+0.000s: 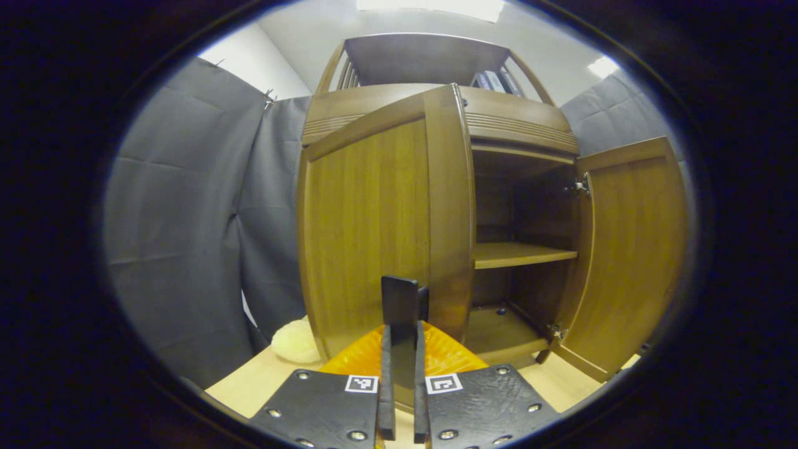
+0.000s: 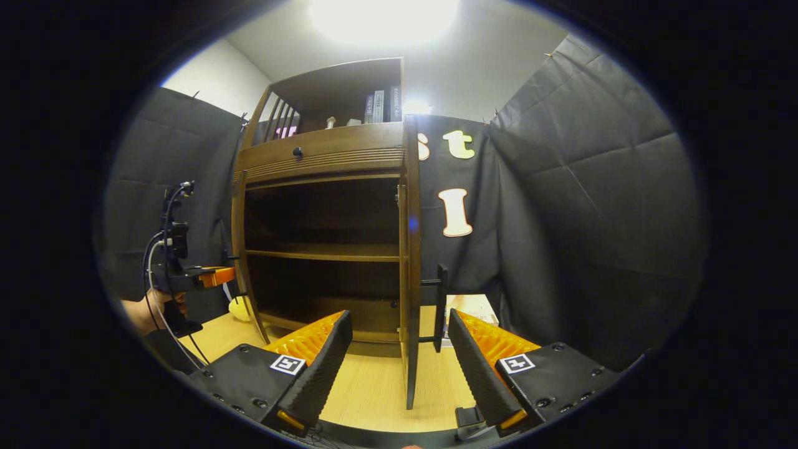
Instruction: Open the right door of the double-door shoe cabinet with the right hand, and open the left door with the left hand.
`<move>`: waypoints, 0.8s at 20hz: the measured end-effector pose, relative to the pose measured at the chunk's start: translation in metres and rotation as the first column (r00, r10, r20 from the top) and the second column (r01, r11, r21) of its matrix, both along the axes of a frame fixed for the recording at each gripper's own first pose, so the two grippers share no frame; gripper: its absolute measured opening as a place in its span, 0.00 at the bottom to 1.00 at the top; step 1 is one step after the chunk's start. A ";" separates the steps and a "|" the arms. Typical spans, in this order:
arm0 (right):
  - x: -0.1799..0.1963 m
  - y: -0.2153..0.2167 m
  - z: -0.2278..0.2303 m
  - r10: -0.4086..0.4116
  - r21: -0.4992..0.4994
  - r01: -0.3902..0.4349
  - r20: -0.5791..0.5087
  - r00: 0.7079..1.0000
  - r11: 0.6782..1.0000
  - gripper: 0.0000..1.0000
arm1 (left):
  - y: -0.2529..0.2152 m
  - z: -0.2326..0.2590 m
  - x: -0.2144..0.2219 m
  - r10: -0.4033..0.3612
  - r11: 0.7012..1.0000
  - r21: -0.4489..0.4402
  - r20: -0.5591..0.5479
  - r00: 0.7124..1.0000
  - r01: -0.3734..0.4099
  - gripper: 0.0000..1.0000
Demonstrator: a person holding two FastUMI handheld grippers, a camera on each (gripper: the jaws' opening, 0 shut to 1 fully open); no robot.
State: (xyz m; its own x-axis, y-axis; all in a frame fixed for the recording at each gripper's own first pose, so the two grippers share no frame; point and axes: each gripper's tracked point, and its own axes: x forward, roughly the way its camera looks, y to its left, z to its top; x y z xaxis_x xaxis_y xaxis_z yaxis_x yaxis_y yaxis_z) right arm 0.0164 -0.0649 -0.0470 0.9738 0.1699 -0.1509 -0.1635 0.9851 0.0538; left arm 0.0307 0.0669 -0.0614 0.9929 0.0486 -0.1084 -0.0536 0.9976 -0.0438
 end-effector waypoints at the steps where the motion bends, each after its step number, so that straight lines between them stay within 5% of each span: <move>1: -0.004 0.007 0.003 0.001 0.006 -0.001 0.006 1.000 1.000 0.94 | 0.006 0.002 -0.005 -0.005 1.000 0.000 0.001 1.000 0.005 0.16; 2: -0.007 0.013 0.007 0.001 0.011 -0.001 0.012 1.000 1.000 0.93 | 0.011 0.003 -0.010 -0.010 1.000 0.003 0.001 1.000 0.010 0.10; 16: -0.022 0.090 0.011 0.085 -0.018 -0.085 0.008 0.996 0.996 0.95 | 0.079 -0.004 -0.057 0.000 1.000 0.000 -0.014 1.000 0.000 0.16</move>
